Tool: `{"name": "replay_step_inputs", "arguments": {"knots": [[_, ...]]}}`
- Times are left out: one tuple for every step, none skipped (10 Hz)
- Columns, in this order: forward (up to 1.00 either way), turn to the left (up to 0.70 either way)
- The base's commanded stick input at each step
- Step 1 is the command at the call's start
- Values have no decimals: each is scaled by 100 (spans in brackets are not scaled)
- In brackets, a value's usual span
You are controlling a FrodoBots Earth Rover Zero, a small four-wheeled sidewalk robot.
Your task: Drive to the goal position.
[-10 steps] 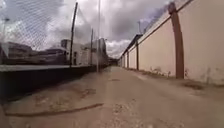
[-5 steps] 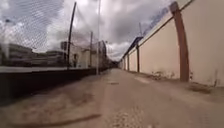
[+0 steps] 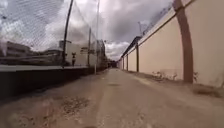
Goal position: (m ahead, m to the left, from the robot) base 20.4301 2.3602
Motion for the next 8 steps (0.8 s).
{"name": "replay_step_inputs", "arguments": {"knots": [[60,-4],[60,0],[60,0],[60,0],[60,-8],[60,-12],[60,-13],[60,-13]]}}
